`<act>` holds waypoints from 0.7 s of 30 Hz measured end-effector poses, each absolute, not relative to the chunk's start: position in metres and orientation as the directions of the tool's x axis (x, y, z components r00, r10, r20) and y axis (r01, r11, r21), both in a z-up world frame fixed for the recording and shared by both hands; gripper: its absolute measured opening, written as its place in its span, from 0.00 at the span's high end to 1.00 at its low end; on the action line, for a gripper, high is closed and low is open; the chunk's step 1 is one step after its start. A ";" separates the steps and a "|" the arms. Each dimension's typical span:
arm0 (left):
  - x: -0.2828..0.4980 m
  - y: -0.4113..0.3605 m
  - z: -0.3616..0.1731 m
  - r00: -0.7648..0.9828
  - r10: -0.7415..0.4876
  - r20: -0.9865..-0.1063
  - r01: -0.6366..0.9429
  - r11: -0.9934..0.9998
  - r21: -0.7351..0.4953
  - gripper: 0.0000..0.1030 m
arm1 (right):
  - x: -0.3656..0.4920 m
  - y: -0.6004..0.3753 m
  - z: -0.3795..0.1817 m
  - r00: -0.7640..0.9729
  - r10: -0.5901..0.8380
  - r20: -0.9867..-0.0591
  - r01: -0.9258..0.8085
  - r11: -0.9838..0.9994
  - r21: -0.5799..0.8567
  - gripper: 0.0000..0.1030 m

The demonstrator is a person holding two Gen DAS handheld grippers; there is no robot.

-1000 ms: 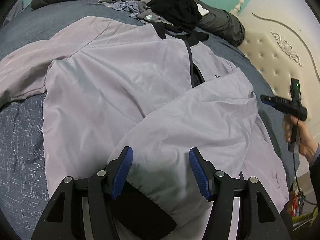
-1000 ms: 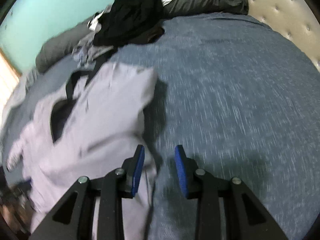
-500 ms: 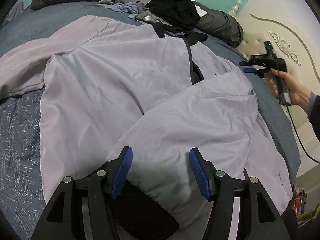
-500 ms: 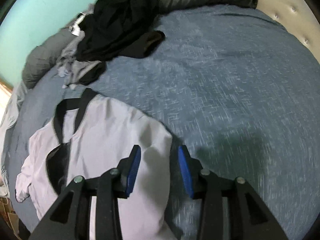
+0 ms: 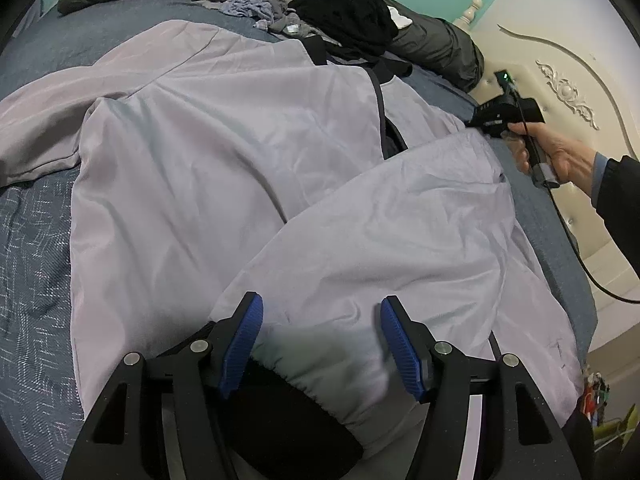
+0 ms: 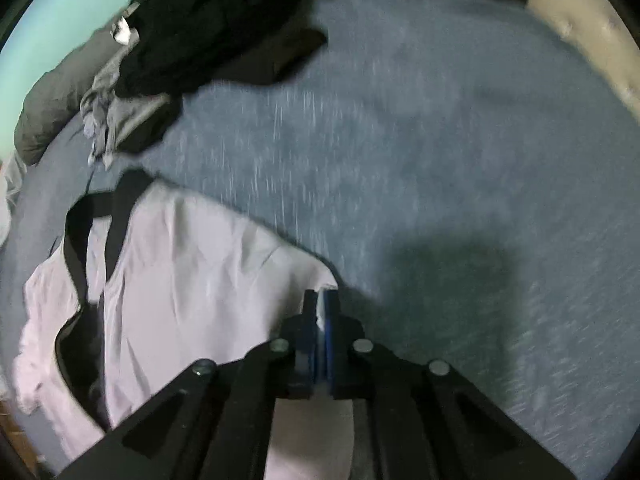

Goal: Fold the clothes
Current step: 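Release the cuff with the right gripper while the left gripper moves over it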

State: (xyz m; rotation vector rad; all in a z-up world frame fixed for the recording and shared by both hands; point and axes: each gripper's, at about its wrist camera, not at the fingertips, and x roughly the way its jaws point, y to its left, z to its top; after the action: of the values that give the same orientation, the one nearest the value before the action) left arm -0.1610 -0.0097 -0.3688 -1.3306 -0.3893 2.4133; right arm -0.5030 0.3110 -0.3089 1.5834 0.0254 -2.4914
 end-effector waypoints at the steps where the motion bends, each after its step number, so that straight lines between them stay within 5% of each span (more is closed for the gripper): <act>1: -0.161 -0.009 -0.369 -0.493 0.438 -0.752 -0.178 -0.896 -0.406 0.37 | -0.500 0.306 -0.302 -0.451 -0.125 -0.884 0.183 -0.982 0.045 0.98; 7: -0.159 -0.008 -0.370 -0.494 0.435 -0.753 -0.180 -0.898 -0.400 0.37 | -0.502 0.285 -0.296 -0.523 -0.027 -0.852 0.222 -0.969 -0.105 0.98; 13: -0.157 -0.009 -0.369 -0.491 0.439 -0.753 -0.176 -0.896 -0.407 0.37 | -0.523 0.280 -0.305 -0.532 -0.031 -0.846 0.214 -0.972 -0.099 0.99; 21: -0.160 -0.011 -0.368 -0.485 0.443 -0.754 -0.164 -0.893 -0.419 0.37 | -0.511 0.318 -0.276 -0.543 -0.221 -0.810 0.235 -0.966 0.107 0.97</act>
State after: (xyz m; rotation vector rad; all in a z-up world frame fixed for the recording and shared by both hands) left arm -0.1596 -0.0109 -0.3677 -1.3433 -0.4146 2.4011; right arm -0.5107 0.3180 -0.2764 1.3377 0.0210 -2.5519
